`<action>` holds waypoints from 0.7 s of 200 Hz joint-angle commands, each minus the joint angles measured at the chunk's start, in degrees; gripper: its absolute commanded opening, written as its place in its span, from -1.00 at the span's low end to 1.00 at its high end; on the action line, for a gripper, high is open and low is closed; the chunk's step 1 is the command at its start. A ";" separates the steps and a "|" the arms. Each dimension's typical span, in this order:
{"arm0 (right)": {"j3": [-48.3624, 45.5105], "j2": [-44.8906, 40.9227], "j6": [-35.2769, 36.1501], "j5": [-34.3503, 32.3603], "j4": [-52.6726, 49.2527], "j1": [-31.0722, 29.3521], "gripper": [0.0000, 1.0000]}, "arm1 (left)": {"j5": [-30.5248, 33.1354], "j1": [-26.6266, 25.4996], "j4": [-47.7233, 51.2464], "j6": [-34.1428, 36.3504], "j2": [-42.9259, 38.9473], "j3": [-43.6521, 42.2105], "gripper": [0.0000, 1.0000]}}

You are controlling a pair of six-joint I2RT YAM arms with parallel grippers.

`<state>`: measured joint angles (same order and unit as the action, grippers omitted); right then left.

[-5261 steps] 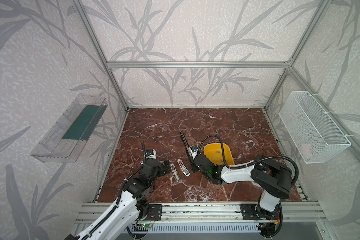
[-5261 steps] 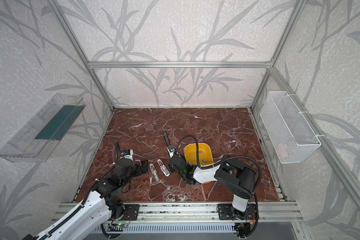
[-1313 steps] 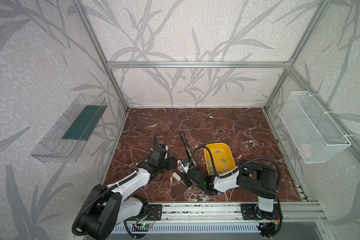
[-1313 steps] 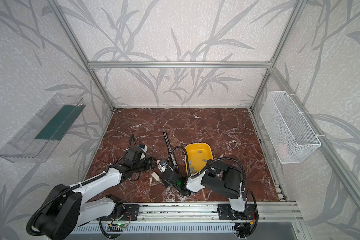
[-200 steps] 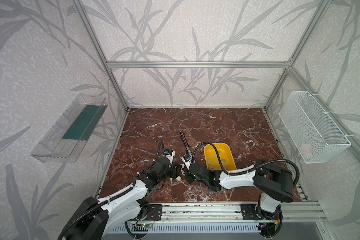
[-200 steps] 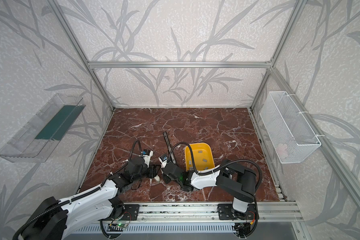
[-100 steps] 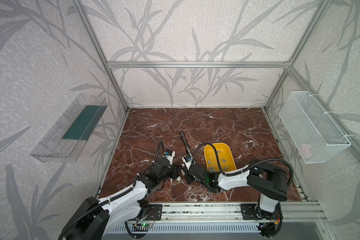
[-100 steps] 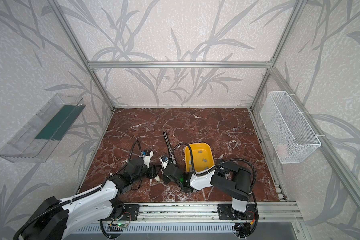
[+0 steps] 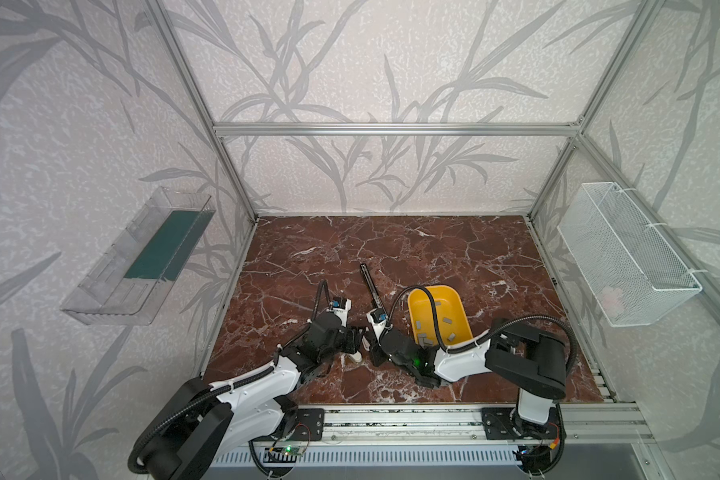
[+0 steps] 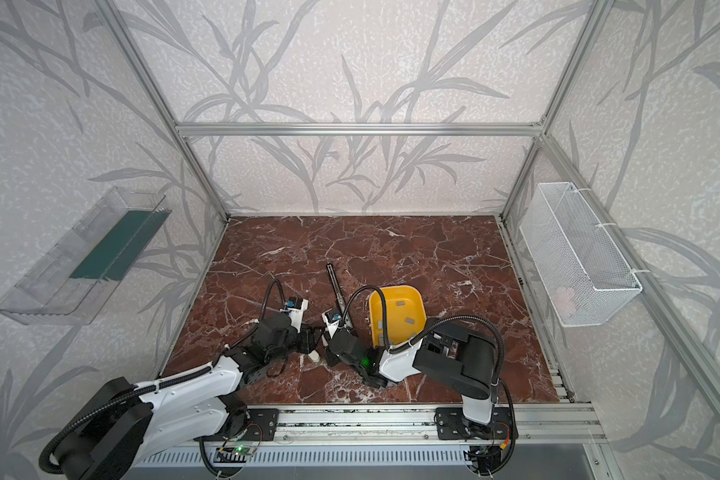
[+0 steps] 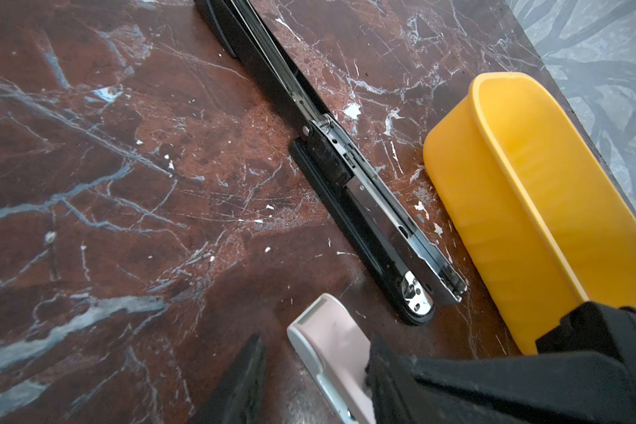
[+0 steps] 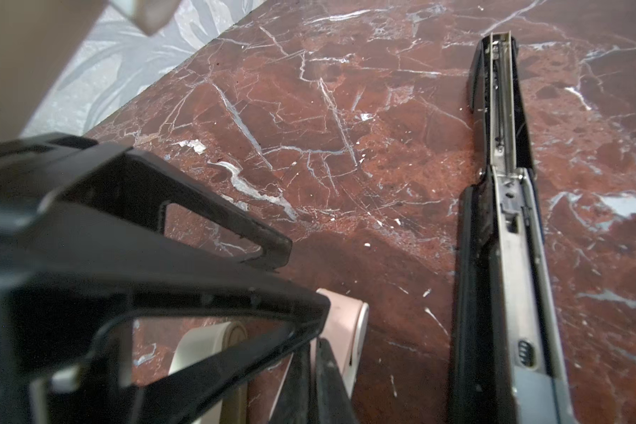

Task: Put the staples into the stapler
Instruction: 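Lift the right gripper up off the closed pink stapler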

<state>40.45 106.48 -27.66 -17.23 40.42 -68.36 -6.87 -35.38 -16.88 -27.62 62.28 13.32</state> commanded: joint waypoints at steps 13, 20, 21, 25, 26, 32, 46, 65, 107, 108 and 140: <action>-3.91 6.78 -2.38 2.48 -10.04 -0.82 -0.85 | -2.61 -0.59 0.89 0.15 1.29 -0.75 -0.07; -4.05 7.04 -2.48 2.35 -9.71 -0.81 -0.85 | -2.61 -0.62 0.80 0.12 1.29 -0.80 -0.09; -4.10 7.10 -2.48 2.32 -9.69 -0.81 -0.85 | -2.61 -0.64 0.80 0.16 1.23 -0.82 -0.10; -4.12 7.23 -2.57 2.23 -9.68 -0.82 -0.85 | -2.54 -0.58 0.80 0.12 1.21 -0.84 -0.10; -4.13 7.24 -2.57 2.26 -9.67 -0.82 -0.85 | -2.53 -0.57 0.80 0.11 1.19 -0.84 -0.11; -4.20 7.34 -2.57 2.21 -9.68 -0.83 -0.86 | -2.46 -0.59 0.80 0.06 1.10 -0.84 -0.11; -4.56 7.34 -2.77 2.05 -9.47 -0.81 -0.86 | -2.47 -0.60 1.27 0.02 0.71 -0.76 -0.11; -4.40 6.30 -2.21 1.78 -10.05 -0.90 -0.84 | -2.00 -0.61 2.15 0.08 0.00 -0.52 -0.10; 1.00 -0.15 2.63 1.09 -14.44 -0.87 -0.61 | 1.77 -0.58 8.29 0.27 -2.27 2.85 0.01; 1.15 -0.27 2.75 1.12 -14.51 -0.84 -0.60 | 1.91 -0.58 8.50 0.28 -2.30 2.94 0.01; 6.86 -3.82 7.07 0.00 -18.75 -0.82 -0.49 | 6.37 -0.58 12.97 0.57 -5.08 5.53 0.19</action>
<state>44.16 104.75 -24.51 -17.50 32.64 -68.66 -4.34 -35.59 -9.69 -27.77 59.37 15.97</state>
